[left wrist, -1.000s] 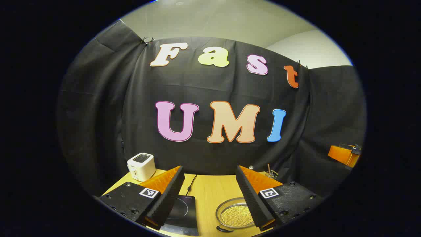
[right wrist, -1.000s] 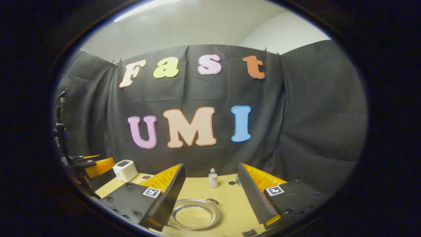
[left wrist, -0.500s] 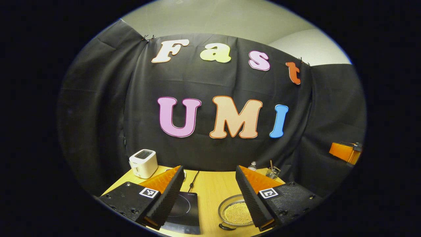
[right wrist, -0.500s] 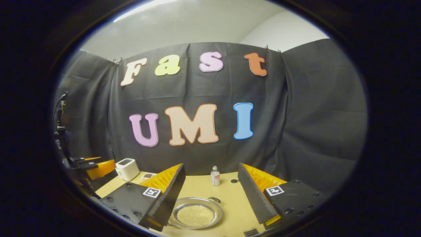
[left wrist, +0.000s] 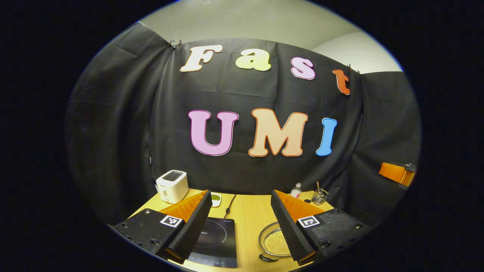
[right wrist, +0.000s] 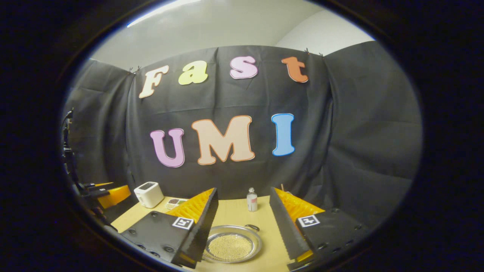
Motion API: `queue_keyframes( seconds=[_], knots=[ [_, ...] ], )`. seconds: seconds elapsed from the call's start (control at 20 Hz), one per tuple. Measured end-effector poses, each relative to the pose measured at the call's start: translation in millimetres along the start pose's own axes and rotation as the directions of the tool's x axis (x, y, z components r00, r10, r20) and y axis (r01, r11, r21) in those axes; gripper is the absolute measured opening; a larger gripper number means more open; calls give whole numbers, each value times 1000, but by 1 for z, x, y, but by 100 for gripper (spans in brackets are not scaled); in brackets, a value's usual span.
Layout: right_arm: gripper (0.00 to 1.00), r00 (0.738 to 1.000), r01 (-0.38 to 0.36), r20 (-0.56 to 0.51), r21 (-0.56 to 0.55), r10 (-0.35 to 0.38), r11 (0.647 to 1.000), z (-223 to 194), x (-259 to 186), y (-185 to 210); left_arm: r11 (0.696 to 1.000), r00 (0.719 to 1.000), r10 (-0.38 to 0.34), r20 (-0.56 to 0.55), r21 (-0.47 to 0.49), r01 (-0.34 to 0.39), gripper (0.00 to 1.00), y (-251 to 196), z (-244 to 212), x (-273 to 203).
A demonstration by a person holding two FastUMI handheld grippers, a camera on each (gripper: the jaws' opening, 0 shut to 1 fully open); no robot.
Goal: First push the handle of the pot to place it horizontally, then grasp the pot with both hands and set it on the induction cooktop.
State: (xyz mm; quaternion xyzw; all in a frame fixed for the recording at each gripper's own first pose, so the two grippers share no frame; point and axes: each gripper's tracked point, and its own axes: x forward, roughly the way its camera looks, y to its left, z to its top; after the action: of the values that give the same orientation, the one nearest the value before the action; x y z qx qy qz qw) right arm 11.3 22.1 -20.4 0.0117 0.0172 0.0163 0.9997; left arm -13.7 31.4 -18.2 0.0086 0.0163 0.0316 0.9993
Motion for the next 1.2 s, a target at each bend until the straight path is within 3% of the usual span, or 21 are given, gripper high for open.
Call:
queue_keyframes(
  seconds=[0.05, 0.15, 0.2, 0.25, 0.4, 0.45, 0.7, 0.8, 0.85, 1.0, 1.1, 1.2],
  knots=[
    [74, 1000, -2, 2, -2, 2, 1000, 0, 0, 2, 1000, 1000, 3, -2, 2, -3, 91, 2, 0, -1],
    [51, 1000, -10, 6, -12, 10, 1000, 1, 3, 8, 1000, 1000, 11, -7, 6, -10, 91, 7, -2, -2],
    [39, 1000, -3, 7, -21, 3, 1000, 1, 2, 8, 1000, 1000, 13, -10, 4, -13, 95, 9, -3, -2],
    [27, 1000, 2, 9, -28, -1, 1000, 0, 5, 8, 1000, 1000, 13, -14, 2, -13, 91, 10, -4, -3],
    [19, 1000, 9, 8, -8, -8, 1000, 2, 1, 9, 1000, 1000, 13, -22, 1, -13, 91, 11, -7, -5],
    [1, 1000, -2, -1, 6, 2, 1000, -3, 8, 12, 1000, 1000, 11, -20, 1, -11, 95, 11, -7, -6],
    [0, 993, -19, -120, 23, 21, 1000, -45, 15, 15, 1000, 1000, 26, -9, -6, -26, 92, 20, -8, -11],
    [2, 978, -32, -205, 43, 40, 999, -74, 14, 20, 999, 999, 39, -11, -4, -39, 95, 25, -10, -14],
    [2, 968, -40, -246, 55, 52, 998, -89, 13, 22, 999, 999, 48, -14, 3, -48, 91, 29, -11, -14],
    [2, 919, -47, -387, 65, 69, 997, -139, 9, 28, 997, 997, 76, -20, 25, -76, 91, 42, -15, -17],
    [6, 872, -61, -483, 57, 81, 997, -174, 5, 36, 996, 996, 86, -29, 30, -86, 95, 51, -18, -17],
    [2, 815, -76, -572, 48, 90, 996, -205, -1, 45, 995, 995, 94, -37, 33, -92, 91, 59, -22, -16]
  ],
)
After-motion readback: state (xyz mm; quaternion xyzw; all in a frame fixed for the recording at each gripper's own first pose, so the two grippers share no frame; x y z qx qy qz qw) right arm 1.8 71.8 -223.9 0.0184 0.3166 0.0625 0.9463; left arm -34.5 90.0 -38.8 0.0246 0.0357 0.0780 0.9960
